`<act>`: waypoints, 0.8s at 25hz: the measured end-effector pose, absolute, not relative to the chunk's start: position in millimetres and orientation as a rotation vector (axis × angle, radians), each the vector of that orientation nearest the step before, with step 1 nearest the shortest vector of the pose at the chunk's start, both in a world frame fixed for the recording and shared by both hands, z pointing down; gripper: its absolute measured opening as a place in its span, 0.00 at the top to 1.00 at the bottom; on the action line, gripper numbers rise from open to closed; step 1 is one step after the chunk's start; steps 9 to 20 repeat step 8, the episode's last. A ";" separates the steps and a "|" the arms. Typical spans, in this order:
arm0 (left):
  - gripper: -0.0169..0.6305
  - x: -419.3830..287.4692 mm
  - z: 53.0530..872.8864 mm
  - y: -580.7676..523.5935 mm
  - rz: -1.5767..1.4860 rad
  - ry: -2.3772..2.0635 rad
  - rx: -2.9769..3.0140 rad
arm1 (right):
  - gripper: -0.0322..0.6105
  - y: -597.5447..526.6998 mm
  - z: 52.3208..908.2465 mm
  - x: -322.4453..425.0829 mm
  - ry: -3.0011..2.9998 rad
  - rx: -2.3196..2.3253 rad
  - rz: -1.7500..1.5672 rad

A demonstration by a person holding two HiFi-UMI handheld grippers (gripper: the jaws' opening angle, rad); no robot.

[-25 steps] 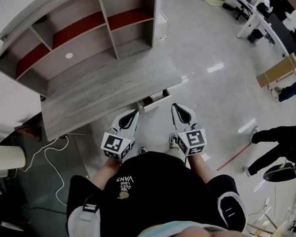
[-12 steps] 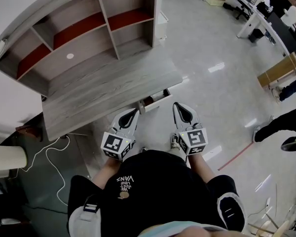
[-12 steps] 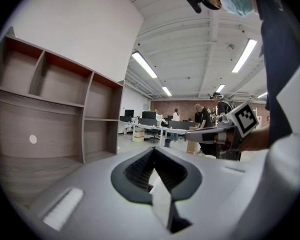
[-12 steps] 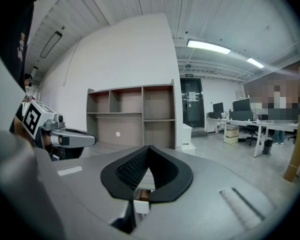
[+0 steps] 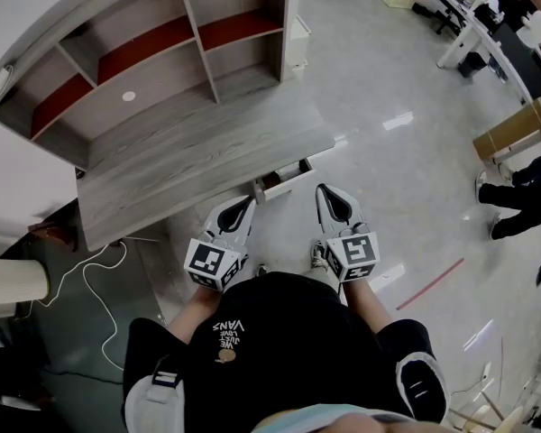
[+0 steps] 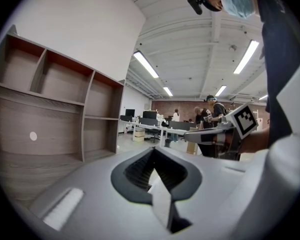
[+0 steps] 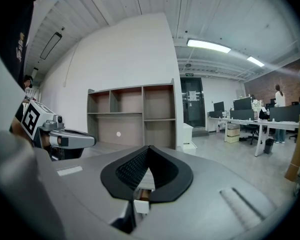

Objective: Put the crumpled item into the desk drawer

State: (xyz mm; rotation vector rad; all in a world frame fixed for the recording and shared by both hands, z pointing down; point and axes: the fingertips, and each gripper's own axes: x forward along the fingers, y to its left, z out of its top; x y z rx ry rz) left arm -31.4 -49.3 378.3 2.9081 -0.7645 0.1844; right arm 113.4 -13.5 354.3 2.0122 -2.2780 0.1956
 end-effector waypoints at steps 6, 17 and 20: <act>0.89 -30.0 381.1 -48.5 0.185 -0.767 2.897 | 0.95 -14.0 356.9 114.8 -2.277 2.004 0.213; 0.89 -28.3 380.9 -48.7 0.184 -0.769 2.897 | 0.95 -14.3 358.4 117.1 -2.287 2.002 0.200; 0.89 -28.3 380.9 -48.7 0.184 -0.769 2.897 | 0.95 -14.3 358.4 117.1 -2.287 2.002 0.200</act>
